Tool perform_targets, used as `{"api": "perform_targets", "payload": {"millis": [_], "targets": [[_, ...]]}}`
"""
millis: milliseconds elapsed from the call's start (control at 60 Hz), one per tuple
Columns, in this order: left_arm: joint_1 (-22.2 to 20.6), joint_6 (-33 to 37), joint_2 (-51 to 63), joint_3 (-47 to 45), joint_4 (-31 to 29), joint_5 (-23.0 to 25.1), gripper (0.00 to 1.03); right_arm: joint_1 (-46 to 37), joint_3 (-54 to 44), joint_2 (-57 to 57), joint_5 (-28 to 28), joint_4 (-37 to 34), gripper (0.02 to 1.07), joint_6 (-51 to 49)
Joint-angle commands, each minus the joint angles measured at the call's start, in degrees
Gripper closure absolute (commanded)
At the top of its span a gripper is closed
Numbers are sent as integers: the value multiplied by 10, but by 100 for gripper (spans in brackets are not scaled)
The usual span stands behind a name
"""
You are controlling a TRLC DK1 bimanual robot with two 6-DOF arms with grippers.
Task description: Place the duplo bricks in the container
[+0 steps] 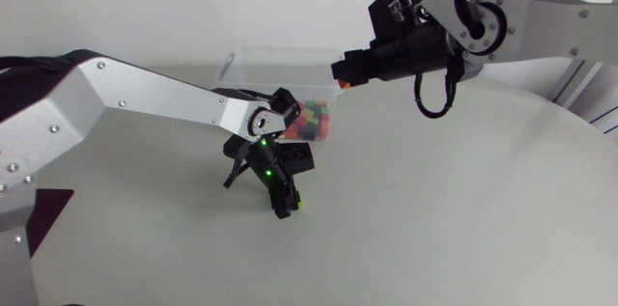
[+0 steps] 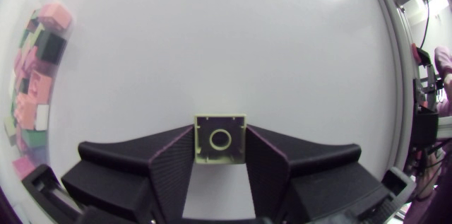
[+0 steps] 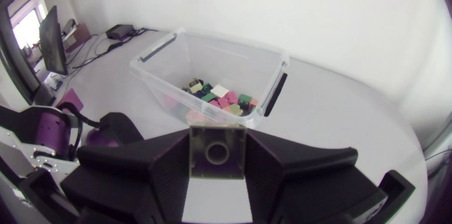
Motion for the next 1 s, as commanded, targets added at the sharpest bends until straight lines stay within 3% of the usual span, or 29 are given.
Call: {"api": "perform_targets", "payload": {"millis": [0,500,983], "targets": [[14,-5,-46,-22,-11,0,67,6,13,30,-4,16,76,18],[86,-21,-225,-61,-16,33,67,25,74,114,7,103,76,31],[160,-64,-249,-32,33,67,66,43,159,214,31,165,75,12]]}}
